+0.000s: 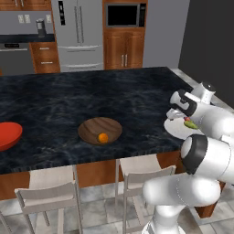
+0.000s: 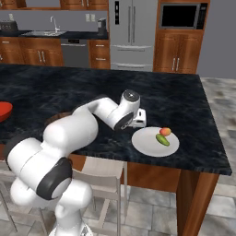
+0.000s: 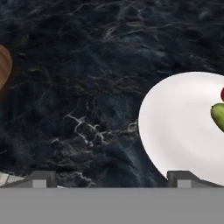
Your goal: Take the fruits from the plate on the dining counter and place two fruits in each bowl.
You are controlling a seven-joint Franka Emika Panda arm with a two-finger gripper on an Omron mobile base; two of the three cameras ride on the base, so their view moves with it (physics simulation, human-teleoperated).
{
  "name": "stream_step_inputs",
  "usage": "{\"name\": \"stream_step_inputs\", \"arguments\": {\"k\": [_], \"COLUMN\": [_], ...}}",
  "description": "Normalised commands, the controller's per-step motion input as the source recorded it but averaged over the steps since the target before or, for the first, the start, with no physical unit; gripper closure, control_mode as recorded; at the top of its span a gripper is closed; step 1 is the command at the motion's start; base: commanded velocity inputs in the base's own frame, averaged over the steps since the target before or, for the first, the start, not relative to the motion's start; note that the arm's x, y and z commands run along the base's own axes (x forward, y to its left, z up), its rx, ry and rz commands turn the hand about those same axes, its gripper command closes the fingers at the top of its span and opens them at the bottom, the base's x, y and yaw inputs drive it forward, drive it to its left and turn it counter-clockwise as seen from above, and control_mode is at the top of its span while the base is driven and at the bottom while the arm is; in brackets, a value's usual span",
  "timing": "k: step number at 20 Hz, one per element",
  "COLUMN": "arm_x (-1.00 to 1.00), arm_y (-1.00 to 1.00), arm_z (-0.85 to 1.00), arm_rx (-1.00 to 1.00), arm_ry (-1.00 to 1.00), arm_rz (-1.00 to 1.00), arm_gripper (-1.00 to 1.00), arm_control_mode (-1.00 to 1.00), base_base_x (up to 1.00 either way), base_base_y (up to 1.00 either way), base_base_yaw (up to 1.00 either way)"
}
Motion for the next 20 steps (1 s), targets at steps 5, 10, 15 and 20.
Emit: {"name": "stream_step_inputs", "arguments": {"k": [5,10,15,20], "arm_x": [0.0,0.0,0.0,0.0], "arm_y": [-0.63,-0.62,-0.46,-0.25], "arm_z": [-0.16,-0.04,-0.06,0.0], "arm_rx": [-0.07,-0.1,-0.13,-0.06], "arm_ry": [0.0,0.03,0.03,0.07], "arm_rz": [-0.01,-0.02,-0.01,-0.02], "arm_gripper": [-1.0,-1.0,-1.0,-1.0], "arm_control_mode": [-1.0,-1.0,-1.0,-1.0], "base_base_x": [0.0,0.0,0.0,0.0], "base_base_y": [0.0,0.0,0.0,0.0], "base_base_yaw": [0.0,0.0,0.0,0.0]}}
